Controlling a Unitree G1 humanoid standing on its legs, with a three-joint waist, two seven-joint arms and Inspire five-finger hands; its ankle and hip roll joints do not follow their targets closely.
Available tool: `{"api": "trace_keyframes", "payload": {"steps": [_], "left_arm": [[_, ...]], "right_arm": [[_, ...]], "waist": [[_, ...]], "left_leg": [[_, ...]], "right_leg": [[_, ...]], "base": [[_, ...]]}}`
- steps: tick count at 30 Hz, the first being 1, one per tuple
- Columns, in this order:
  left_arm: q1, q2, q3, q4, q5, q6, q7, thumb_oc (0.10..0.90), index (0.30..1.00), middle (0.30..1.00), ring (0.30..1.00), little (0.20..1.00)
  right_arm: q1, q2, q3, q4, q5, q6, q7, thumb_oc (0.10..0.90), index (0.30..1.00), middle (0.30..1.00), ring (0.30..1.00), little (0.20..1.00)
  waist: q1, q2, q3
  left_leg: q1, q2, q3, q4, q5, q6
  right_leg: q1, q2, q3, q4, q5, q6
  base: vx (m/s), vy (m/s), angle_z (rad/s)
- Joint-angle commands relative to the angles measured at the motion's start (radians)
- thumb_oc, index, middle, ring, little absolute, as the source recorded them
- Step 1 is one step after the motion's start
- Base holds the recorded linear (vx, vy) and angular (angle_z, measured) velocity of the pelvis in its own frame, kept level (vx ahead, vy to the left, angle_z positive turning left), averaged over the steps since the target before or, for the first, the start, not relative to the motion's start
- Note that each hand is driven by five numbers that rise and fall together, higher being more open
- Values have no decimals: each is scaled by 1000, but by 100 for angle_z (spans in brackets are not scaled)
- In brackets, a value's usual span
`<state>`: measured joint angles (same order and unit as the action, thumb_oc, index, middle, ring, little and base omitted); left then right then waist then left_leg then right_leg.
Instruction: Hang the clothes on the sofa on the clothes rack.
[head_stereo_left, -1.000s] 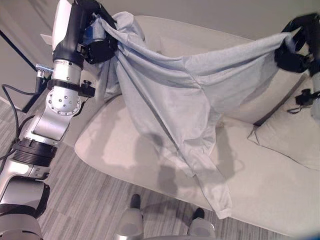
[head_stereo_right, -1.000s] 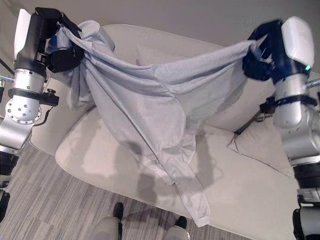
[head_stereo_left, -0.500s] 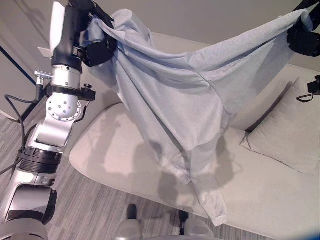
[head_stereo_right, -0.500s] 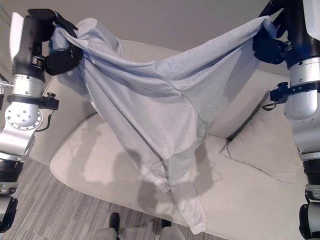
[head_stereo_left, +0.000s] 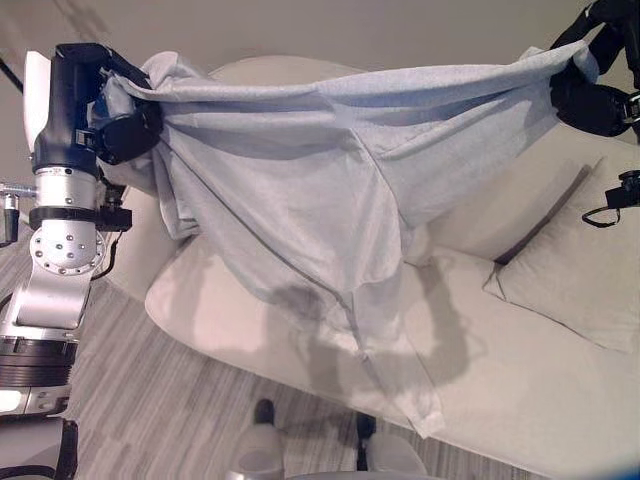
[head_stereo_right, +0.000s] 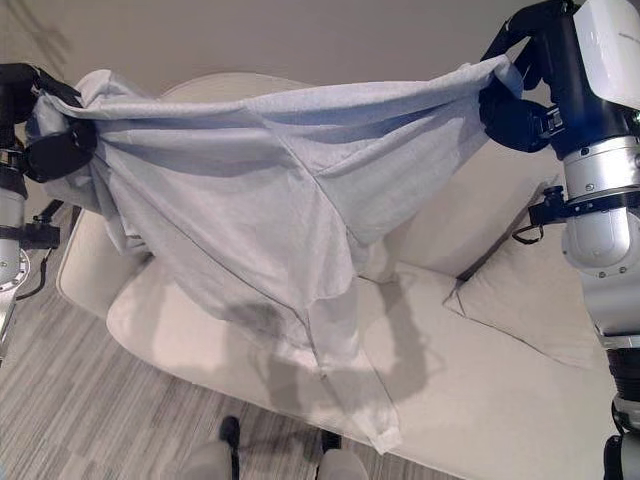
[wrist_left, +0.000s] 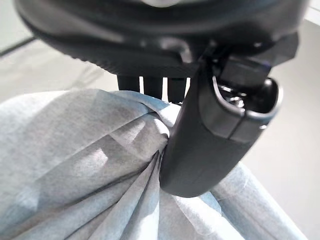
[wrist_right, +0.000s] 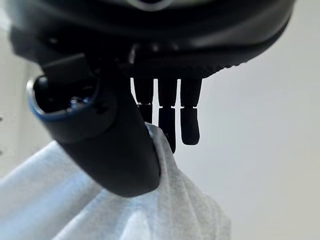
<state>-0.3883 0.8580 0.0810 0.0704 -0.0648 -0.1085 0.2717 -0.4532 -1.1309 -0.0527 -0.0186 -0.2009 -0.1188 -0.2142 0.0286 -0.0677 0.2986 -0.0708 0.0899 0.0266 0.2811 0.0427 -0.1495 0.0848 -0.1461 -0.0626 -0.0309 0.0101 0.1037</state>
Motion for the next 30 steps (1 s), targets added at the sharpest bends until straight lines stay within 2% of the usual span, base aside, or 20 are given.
{"api": "trace_keyframes", "payload": {"steps": [1, 3, 6, 7, 8, 10, 13, 15, 16, 17, 19, 20, 21, 22, 23, 25, 26, 27, 28, 30], "left_arm": [[-39, 49, 107, -62, 3, -102, 69, 400, 300, 300, 300, 300], [-52, 45, 95, -58, 2, -100, 73, 400, 300, 300, 300, 300], [-92, 40, 56, -35, -3, -97, 101, 400, 300, 300, 300, 300], [-95, 39, 53, -33, -3, -97, 102, 400, 300, 300, 300, 300], [-109, 43, 32, -22, -6, -99, 112, 400, 300, 300, 300, 300], [-135, 48, 1, 4, -14, -103, 121, 400, 300, 300, 300, 300], [-181, 59, -53, 18, -17, -112, 130, 400, 300, 300, 300, 300], [-204, 65, -75, 23, -18, -108, 135, 400, 300, 300, 300, 300], [-215, 71, -78, 22, -16, -107, 142, 400, 300, 300, 300, 300], [-245, 72, -106, 19, -12, -107, 135, 400, 300, 300, 300, 300], [-288, 73, -141, 20, -22, -110, 131, 400, 300, 300, 300, 300], [-311, 75, -166, 17, -29, -107, 125, 400, 300, 300, 300, 300], [-322, 81, -179, 10, -20, -105, 125, 400, 300, 300, 300, 300], [-324, 82, -180, 11, -20, -105, 125, 400, 300, 300, 300, 300], [-360, 79, -212, 8, 6, -91, 105, 400, 300, 300, 300, 300], [-372, 77, -219, 11, 12, -94, 105, 400, 300, 300, 300, 300], [-371, 77, -216, 1, 26, -79, 83, 400, 300, 300, 300, 300], [-370, 76, -213, -1, 27, -78, 83, 400, 300, 300, 300, 300], [-366, 67, -205, -7, 35, -77, 85, 400, 300, 300, 300, 300], [-344, 49, -182, -15, 32, -72, 76, 400, 300, 300, 300, 300]], "right_arm": [[-29, -64, -115, -42, -36, 10, -73, 400, 300, 300, 300, 300], [-18, -64, -123, -46, -42, 14, -75, 400, 300, 300, 300, 300], [11, -86, -140, -44, -65, 24, -95, 400, 300, 300, 300, 300], [13, -87, -142, -43, -65, 24, -95, 400, 300, 300, 300, 300], [20, -102, -143, -41, -74, 23, -108, 400, 300, 300, 300, 300], [37, -117, -141, -32, -72, 16, -119, 400, 300, 300, 300, 300], [45, -118, -116, -18, -69, 7, -138, 400, 300, 300, 300, 300], [35, -119, -101, -4, -72, 9, -135, 400, 300, 300, 300, 300], [14, -120, -81, -3, -82, 15, -127, 400, 300, 300, 300, 300], [-4, -112, -68, 14, -94, 23, -119, 400, 300, 300, 300, 300], [-13, -91, -70, 22, -95, 40, -117, 400, 300, 300, 300, 300], [-24, -72, -64, 29, -92, 48, -122, 400, 300, 300, 300, 300], [-37, -57, -57, 33, -89, 51, -126, 400, 300, 300, 300, 300], [-40, -56, -55, 35, -89, 51, -127, 400, 300, 300, 300, 300], [-41, -53, -61, 26, -80, 54, -123, 400, 300, 300, 300, 300], [-72, -60, -45, 37, -72, 50, -132, 400, 300, 300, 300, 300], [-99, -76, -33, 43, -50, 44, -123, 400, 300, 300, 300, 300], [-102, -77, -31, 45, -49, 44, -123, 400, 300, 300, 300, 300], [-117, -86, -21, 50, -48, 46, -121, 400, 300, 300, 300, 300], [-153, -89, 5, 57, -40, 43, -115, 400, 300, 300, 300, 300]], "waist": [[-24, -24, -99], [-26, -24, -102], [-34, -16, -117], [-34, -17, -118], [-36, -6, -130], [-41, 6, -142], [-45, 19, -153], [-46, 24, -160], [-48, 28, -168], [-54, 40, -182], [-66, 25, -183], [-63, 9, -178], [-58, 10, -167], [-55, 8, -171], [-69, 19, -159], [-54, 22, -151], [-49, 30, -143], [-51, 30, -143], [-48, 30, -140], [-42, 25, -129]], "left_leg": [[-103, -4, 104, 286, -81, 23], [-124, 2, 107, 280, -75, 22], [-112, 96, 98, 82, -91, 24], [-103, 93, 98, 64, -84, 22], [-78, 150, 64, -75, -28, 11], [-61, 226, 0, -188, 61, -16], [-45, 310, -114, -225, 114, -45], [-57, 316, -164, -202, 119, -52], [-36, 314, -196, -195, 91, -67], [-9, 273, -239, -170, -38, -94], [-2, 208, -208, -137, -128, -78], [15, 174, -173, -139, -153, -45], [20, 158, -138, -136, -156, -25], [21, 158, -133, -138, -161, -24], [55, 123, -97, -180, -145, 11], [69, 108, -69, -209, -128, 28], [89, 73, -50, -245, -120, 60], [87, 72, -51, -248, -114, 60], [99, 52, -38, -265, -106, 70], [114, 15, -34, -275, -100, 87]], "right_leg": [[106, 52, -59, -55, -64, -43], [104, 43, -68, -55, -67, -42], [104, -25, -90, -52, -73, 1], [104, -26, -92, -51, -74, 1], [107, -58, -89, -40, -82, 28], [114, -97, -78, -18, -101, 55], [108, -171, -38, 14, -100, 93], [105, -192, -27, 20, -92, 104], [90, -213, -4, 36, -85, 114], [93, -278, 3, 29, -21, 149], [49, -352, 36, 35, 190, 158], [-14, -383, 40, 64, 288, 144], [-47, -377, 13, 99, 305, 121], [-52, -377, 18, 102, 299, 122], [-84, -300, 20, 184, 236, 96], [-95, -278, -10, 233, 203, 92], [-123, -205, -75, 337, 100, 63], [-127, -206, -76, 340, 100, 61], [-129, -159, -105, 364, 25, 43], [-158, -68, -116, 404, -58, 24]], "base": [[61, 131, 6], [57, 140, 17], [119, 271, 23], [173, 393, 21], [165, 406, 18], [201, 564, 14], [164, 697, -8], [103, 530, -24], [169, 788, -17], [208, 1054, -35], [119, 993, -34], [20, 814, -19], [24, 520, -36], [39, 691, -57], [22, 668, -66], [-14, 613, -38], [-13, 339, -18], [-18, 492, -31], [-21, 272, -29], [15, 367, -29]]}}
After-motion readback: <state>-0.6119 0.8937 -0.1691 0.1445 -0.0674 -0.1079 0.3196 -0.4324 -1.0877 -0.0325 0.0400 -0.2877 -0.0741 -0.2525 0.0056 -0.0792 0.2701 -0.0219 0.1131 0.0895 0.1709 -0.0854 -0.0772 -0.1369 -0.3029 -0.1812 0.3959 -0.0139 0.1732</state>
